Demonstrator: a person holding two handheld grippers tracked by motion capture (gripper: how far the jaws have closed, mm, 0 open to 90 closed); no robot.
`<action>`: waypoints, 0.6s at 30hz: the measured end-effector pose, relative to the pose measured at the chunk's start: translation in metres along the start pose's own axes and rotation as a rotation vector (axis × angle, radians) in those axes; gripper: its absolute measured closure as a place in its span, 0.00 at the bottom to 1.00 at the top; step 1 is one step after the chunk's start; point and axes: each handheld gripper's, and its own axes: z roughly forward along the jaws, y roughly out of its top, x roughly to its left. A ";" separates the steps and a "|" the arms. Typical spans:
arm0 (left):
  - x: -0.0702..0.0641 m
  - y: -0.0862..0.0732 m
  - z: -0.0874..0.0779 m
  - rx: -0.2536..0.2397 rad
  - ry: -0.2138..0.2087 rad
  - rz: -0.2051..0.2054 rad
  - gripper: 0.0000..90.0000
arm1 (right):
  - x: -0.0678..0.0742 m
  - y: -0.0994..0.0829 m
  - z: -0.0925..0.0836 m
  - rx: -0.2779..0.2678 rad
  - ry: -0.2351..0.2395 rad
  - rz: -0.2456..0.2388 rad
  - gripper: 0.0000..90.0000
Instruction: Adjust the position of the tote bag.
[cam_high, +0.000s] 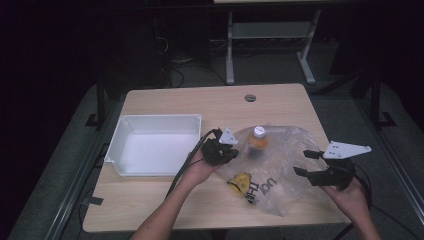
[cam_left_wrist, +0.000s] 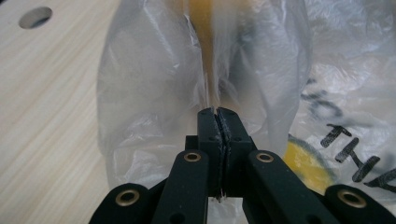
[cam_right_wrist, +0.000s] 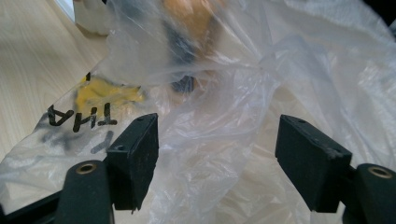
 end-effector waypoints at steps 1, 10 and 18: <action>0.000 -0.001 0.000 0.001 -0.001 0.000 0.99 | -0.001 0.001 0.002 0.011 0.005 -0.004 0.34; -0.002 -0.010 0.005 0.055 -0.040 0.007 0.99 | -0.004 0.010 0.032 0.116 0.015 -0.023 0.40; -0.003 -0.017 0.008 0.080 -0.078 0.001 0.99 | -0.001 0.010 0.046 0.158 0.033 -0.041 0.56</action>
